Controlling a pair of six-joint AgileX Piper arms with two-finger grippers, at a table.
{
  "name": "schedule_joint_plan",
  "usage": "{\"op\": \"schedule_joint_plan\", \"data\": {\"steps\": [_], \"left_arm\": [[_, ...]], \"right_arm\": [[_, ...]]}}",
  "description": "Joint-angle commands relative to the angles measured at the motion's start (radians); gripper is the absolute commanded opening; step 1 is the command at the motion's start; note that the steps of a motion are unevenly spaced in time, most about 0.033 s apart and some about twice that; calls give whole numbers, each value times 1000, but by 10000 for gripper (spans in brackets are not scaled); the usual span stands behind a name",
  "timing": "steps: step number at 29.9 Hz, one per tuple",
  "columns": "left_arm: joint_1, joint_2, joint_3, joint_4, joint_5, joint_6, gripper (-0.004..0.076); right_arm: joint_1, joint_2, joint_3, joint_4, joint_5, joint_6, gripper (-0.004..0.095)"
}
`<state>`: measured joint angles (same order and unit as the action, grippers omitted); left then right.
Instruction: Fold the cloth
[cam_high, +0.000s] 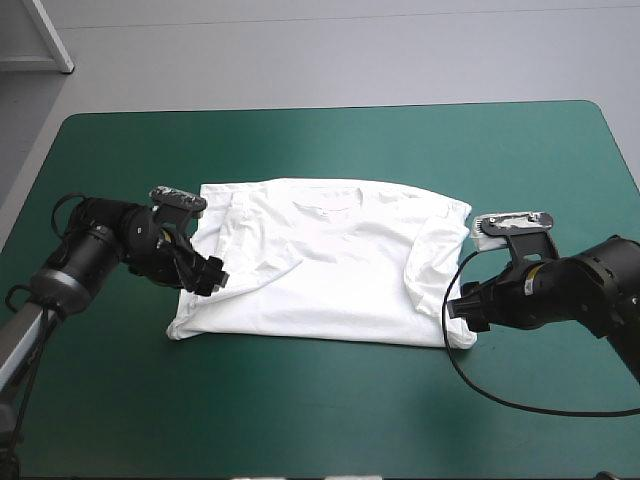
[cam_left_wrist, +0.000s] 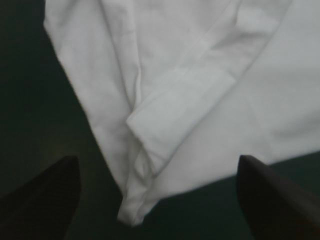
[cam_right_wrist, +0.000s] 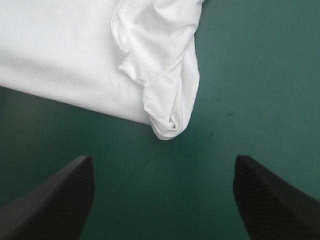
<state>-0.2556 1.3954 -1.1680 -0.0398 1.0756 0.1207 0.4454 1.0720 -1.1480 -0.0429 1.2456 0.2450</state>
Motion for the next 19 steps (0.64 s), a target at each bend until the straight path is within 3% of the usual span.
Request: {"op": "schedule_joint_plan", "data": {"steps": [1,7,13,19], "left_arm": [[-1,-108,58,61,39,-69,615],[-1,-212,281,67,-100,-104,615],[-1,-162,343,65,-236,-104,609],[-1,-40,349,40,-322,-108,488]], "right_arm": [[0,-12,4,1,5,29,714],[0,-12,137,0,-51,35,714],[0,-12,225,23,-116,35,714],[0,-12,249,10,-160,32,714]]}}
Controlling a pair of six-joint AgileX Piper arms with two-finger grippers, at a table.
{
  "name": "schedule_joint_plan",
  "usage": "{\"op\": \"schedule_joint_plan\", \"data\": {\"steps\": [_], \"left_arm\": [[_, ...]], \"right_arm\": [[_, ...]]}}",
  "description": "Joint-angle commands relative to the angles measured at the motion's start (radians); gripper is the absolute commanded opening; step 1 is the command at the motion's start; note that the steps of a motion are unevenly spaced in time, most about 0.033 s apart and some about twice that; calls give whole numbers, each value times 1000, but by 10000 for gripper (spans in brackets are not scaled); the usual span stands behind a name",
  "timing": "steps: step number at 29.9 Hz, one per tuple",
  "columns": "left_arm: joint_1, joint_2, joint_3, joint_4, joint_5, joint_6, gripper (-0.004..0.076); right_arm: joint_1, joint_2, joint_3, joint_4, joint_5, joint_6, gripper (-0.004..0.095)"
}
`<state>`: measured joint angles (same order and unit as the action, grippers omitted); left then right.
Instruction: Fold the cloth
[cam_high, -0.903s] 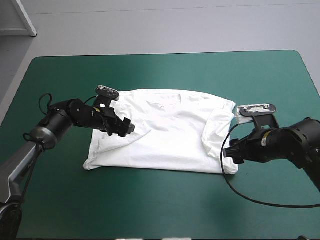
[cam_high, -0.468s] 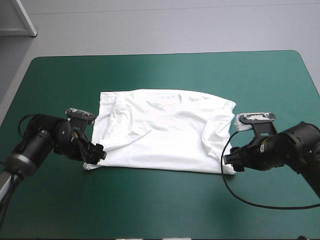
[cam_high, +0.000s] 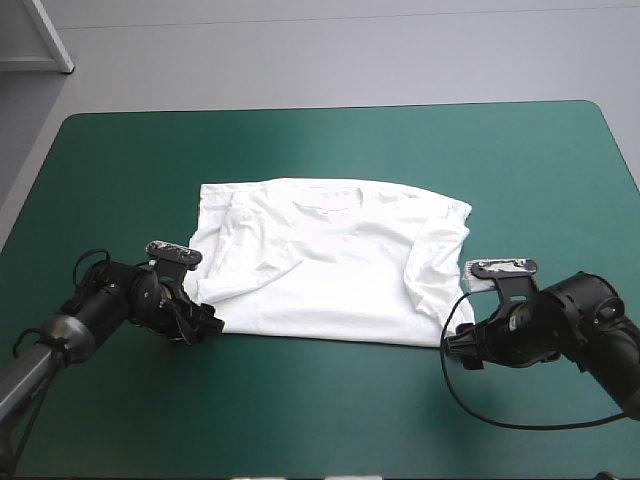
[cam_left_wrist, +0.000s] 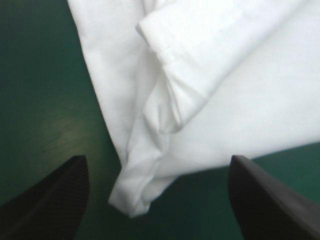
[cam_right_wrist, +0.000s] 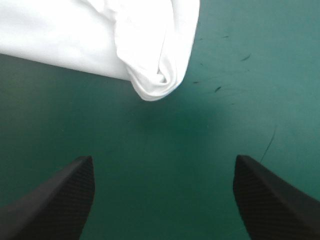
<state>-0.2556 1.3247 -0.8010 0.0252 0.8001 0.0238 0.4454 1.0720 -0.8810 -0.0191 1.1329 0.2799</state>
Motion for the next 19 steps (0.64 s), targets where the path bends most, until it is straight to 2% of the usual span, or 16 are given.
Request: {"op": "schedule_joint_plan", "data": {"steps": [1,6,10,14,19], "left_arm": [[-1,52,-18,-47,-47,-9,459],[-1,118,-6,-114,-59,4,327],[-1,125,43,-129,-108,4,173],[-1,125,71,-129,-116,4,8],[-1,125,73,-133,-102,2,-8]], "right_arm": [[0,-12,-18,-18,-55,-3,714],[0,11,-18,-31,-69,-40,714],[0,79,-18,-43,-96,-52,714],[0,166,-18,-61,-171,-52,714],[0,261,-18,-46,-238,-52,714]]}}
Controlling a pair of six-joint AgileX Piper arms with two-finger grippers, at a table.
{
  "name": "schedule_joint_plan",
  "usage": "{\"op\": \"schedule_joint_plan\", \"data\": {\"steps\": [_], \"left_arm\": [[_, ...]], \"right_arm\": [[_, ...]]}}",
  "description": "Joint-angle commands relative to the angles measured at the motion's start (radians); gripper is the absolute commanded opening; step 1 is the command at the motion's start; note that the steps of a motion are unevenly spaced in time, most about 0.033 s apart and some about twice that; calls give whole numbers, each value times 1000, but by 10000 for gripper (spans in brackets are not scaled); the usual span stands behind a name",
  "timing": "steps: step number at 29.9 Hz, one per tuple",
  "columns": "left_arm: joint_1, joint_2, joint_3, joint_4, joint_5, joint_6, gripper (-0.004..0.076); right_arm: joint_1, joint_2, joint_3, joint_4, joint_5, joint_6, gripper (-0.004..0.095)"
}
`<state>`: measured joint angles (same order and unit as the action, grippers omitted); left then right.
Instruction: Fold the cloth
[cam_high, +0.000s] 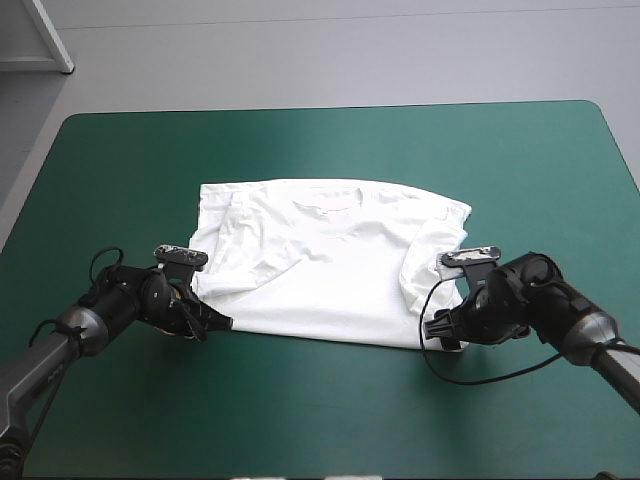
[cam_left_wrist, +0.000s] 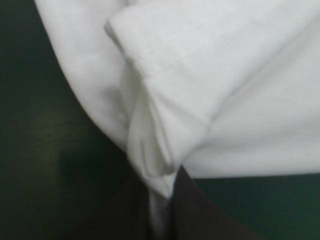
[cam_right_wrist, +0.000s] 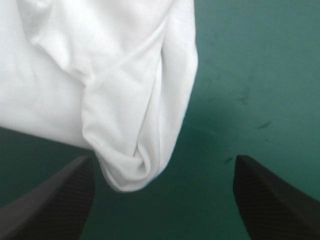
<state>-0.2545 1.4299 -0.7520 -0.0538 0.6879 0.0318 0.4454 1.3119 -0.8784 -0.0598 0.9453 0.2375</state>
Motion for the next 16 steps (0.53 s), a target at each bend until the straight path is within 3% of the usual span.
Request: {"op": "schedule_joint_plan", "data": {"steps": [1,5,8,16], "left_arm": [[-2,20,24,-54,10,-8,-8],[-2,20,24,-61,18,-8,-10],[-2,20,24,-61,25,-8,-10],[-2,20,23,-61,21,-10,-10]], "right_arm": [[0,41,-21,8,-61,-10,714],[0,109,-21,48,-104,-21,707],[0,138,-21,60,-116,-25,621],[0,145,-19,46,-133,-23,-18]]}}
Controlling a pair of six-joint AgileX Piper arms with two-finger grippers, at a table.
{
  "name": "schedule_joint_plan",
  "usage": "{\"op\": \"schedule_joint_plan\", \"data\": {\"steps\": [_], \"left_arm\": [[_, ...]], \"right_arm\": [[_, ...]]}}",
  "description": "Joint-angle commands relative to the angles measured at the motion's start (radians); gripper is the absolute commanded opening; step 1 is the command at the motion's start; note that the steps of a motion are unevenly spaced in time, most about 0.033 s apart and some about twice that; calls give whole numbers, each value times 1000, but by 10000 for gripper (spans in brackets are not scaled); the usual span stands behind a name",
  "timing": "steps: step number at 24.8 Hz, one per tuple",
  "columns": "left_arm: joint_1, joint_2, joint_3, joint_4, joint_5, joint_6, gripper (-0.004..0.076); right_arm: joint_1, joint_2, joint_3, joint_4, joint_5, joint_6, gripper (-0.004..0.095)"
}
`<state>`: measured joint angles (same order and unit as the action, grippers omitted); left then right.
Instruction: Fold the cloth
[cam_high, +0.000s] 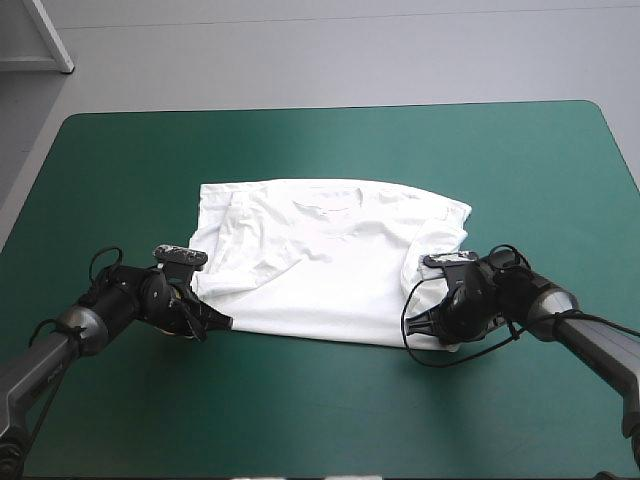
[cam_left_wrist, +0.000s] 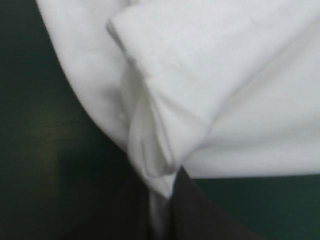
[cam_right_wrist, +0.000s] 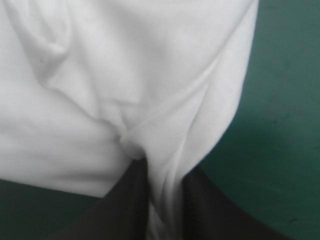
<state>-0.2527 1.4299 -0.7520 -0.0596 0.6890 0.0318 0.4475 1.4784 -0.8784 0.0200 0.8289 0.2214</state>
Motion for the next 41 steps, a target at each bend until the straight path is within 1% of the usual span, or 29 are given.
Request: {"op": "schedule_joint_plan", "data": {"steps": [1,6,9,11,12,15,16,17,20,22,23,24,25,27,29,31,34,37,39,40,41], "left_arm": [[-4,18,21,-56,25,-10,-10],[-4,-2,-20,-41,65,-14,-10],[-4,-23,-83,-41,120,-14,-10],[-4,-27,-144,-41,185,-14,-10],[-4,-27,-210,-32,234,-14,-10],[-4,-27,-336,4,261,-12,-10],[-4,-22,-407,16,262,-10,-10],[-2,-15,-438,20,262,-5,-10],[29,30,-563,-1,262,14,-10],[60,82,-646,-3,260,27,-10],[92,144,-721,-3,257,27,-10],[108,177,-762,-3,257,27,-10],[125,216,-809,-3,256,27,-10],[153,303,-914,-3,256,37,-10],[156,383,-988,-5,244,49,-10],[156,430,-1023,-5,207,53,-10],[156,487,-1043,-26,119,53,-10],[156,552,-1043,-38,2,53,-10],[156,577,-1043,-54,-26,70,-5],[156,581,-1043,-64,-31,79,7],[156,586,-1043,-82,-31,79,37]], "right_arm": [[-2,-21,-19,-41,-17,-5,-11],[-2,-57,-19,-75,20,10,-18],[-2,-115,-22,-78,35,10,-18],[-2,-158,-29,-78,37,10,-18],[-2,-199,-46,-78,33,10,-18],[-2,-230,-110,-112,-9,10,-18],[-2,-221,-158,-149,-47,31,-18],[-2,-211,-179,-170,-65,45,-18],[-4,-162,-260,-280,-117,91,-18],[-4,-118,-316,-371,-164,141,-18],[-4,-76,-367,-452,-204,204,-18],[-4,-52,-387,-492,-224,237,-18],[-4,-18,-421,-567,-245,303,-18],[-4,56,-470,-712,-257,416,-18],[-4,126,-503,-816,-272,500,-18],[-4,170,-515,-866,-295,536,-18],[-4,245,-522,-955,-310,614,-18],[-4,344,-524,-1120,-328,718,-18],[-4,386,-527,-1132,-328,725,-9],[-4,393,-529,-1125,-328,734,5],[-6,400,-529,-1102,-335,755,43]]}}
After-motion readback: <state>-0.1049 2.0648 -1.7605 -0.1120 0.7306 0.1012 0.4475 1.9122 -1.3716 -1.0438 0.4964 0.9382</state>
